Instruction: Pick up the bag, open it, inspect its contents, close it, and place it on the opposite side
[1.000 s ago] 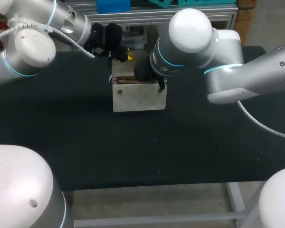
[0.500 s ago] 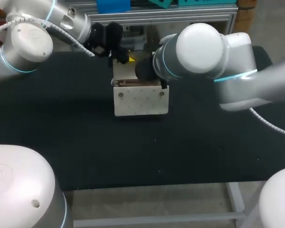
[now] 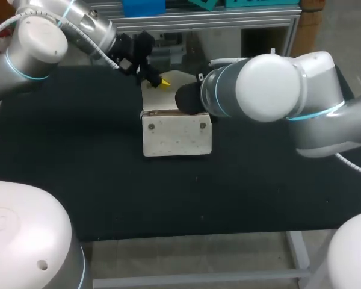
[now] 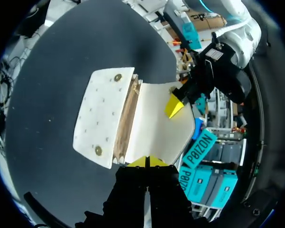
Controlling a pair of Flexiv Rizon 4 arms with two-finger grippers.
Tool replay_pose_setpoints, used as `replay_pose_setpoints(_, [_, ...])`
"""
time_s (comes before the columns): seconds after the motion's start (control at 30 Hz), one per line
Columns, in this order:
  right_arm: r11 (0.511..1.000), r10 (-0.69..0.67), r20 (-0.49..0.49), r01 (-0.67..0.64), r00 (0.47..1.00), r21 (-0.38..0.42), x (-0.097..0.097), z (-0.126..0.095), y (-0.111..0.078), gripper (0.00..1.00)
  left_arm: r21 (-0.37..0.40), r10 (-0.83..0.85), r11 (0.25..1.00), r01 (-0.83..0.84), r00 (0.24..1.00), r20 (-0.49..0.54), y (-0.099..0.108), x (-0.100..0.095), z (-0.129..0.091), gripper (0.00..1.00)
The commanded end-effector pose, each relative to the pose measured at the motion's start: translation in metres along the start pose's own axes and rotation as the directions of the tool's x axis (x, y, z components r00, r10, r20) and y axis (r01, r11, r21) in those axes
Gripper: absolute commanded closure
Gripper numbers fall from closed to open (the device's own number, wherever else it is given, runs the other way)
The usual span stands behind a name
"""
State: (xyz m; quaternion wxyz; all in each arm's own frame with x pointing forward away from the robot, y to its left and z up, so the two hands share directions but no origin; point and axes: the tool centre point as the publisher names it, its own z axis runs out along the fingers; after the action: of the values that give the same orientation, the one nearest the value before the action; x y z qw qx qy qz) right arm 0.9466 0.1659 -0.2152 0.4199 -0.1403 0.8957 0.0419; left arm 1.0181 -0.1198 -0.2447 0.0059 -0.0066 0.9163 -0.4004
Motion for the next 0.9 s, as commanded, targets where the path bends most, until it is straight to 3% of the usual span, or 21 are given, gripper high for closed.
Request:
replay_pose_setpoints(0.03, [1.0,-0.002,0.025,0.002,1.0,-0.001,0.009,-0.003,0.0,1.0,0.004,-0.007,1.0,0.007,0.996,-0.091,0.006,-0.023,0.019,1.0])
replay_pose_setpoints(0.43, [1.0,0.013,-0.038,-0.014,0.999,-0.02,0.036,0.003,-0.001,1.0,-0.055,-0.003,0.998,0.004,1.0,0.029,0.023,-0.038,0.031,1.0])
replay_pose_setpoints(0.9, [0.997,0.069,-0.163,-0.071,0.984,-0.009,0.082,0.008,0.005,0.99,-0.045,-0.034,0.998,0.041,0.99,0.135,0.046,-0.049,0.04,1.0])
